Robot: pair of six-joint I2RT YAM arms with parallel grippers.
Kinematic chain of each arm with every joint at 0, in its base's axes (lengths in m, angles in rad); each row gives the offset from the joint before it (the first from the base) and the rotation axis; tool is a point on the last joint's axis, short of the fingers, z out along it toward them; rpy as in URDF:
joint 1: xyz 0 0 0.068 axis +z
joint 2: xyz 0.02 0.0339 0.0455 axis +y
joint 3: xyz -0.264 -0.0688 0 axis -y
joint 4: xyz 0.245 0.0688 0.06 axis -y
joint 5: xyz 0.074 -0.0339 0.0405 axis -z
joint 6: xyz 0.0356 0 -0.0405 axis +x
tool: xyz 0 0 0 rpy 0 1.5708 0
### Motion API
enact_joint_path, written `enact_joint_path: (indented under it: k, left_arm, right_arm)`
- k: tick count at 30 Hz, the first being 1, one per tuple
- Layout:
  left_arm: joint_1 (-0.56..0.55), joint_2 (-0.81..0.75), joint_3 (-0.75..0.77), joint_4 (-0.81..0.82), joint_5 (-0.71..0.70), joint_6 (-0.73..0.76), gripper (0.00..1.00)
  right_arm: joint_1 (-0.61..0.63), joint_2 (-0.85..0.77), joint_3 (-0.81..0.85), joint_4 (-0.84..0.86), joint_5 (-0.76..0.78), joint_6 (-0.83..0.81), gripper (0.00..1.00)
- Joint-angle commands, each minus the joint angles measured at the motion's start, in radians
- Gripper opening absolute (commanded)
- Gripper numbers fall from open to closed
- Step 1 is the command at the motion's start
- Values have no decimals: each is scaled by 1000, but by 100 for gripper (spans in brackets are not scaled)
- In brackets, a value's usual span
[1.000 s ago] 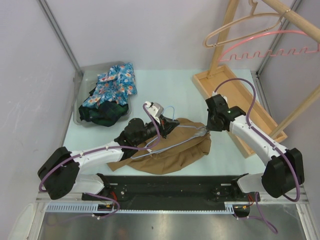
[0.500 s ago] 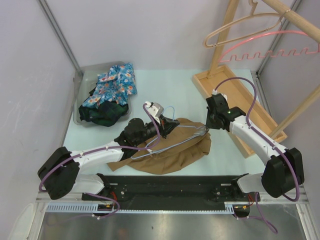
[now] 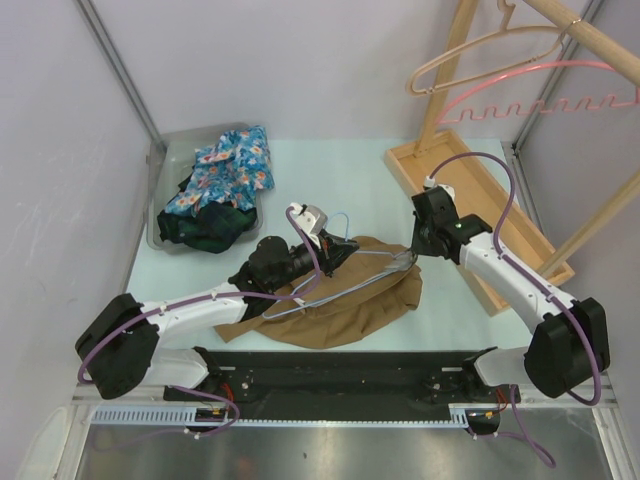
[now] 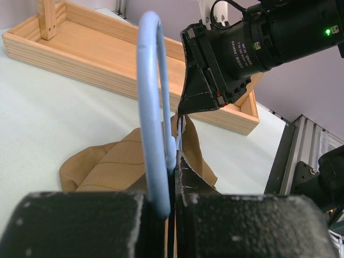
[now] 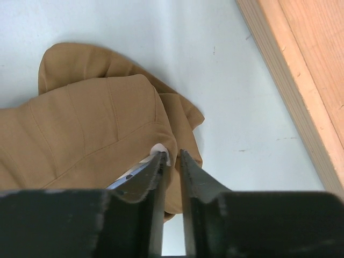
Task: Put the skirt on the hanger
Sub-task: Place skirt on hanger
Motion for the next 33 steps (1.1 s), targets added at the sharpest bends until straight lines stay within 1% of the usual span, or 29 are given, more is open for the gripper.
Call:
enact_joint_path:
  k: [1, 2, 3, 4, 8, 13, 20, 25, 28, 33]
  left_arm:
    - [-8, -15, 38, 29, 20, -4, 0]
    - [-8, -14, 38, 29, 18, -4, 0]
    - [-6, -12, 38, 29, 17, -4, 0]
    - [-8, -12, 38, 29, 18, -4, 0]
    - [-8, -11, 39, 27, 17, -4, 0]
    - [-8, -11, 42, 21, 9, -3, 0]
    - [-8, -6, 50, 20, 8, 0, 0]
    - [-8, -1, 53, 23, 14, -3, 0]
    - [-8, 0, 56, 23, 12, -4, 0]
    - [-8, 3, 58, 24, 15, -6, 0]
  right_arm:
    - [17, -31, -2, 21, 53, -2, 14]
    - [21, -29, -2, 18, 59, -1, 6]
    - [24, -29, 0, 12, 68, 1, 1]
    - [27, -29, -2, 7, 73, 2, 0]
    - [46, -31, -2, -8, 97, 7, 0]
    - [58, -60, -2, -33, 133, 10, 7]
    - [60, -77, -2, -60, 160, 10, 10]
    - [63, -63, -2, -42, 139, -10, 21]
    - [63, -57, 0, -24, 117, -22, 24]
    - [64, -40, -2, -1, 99, -38, 22]
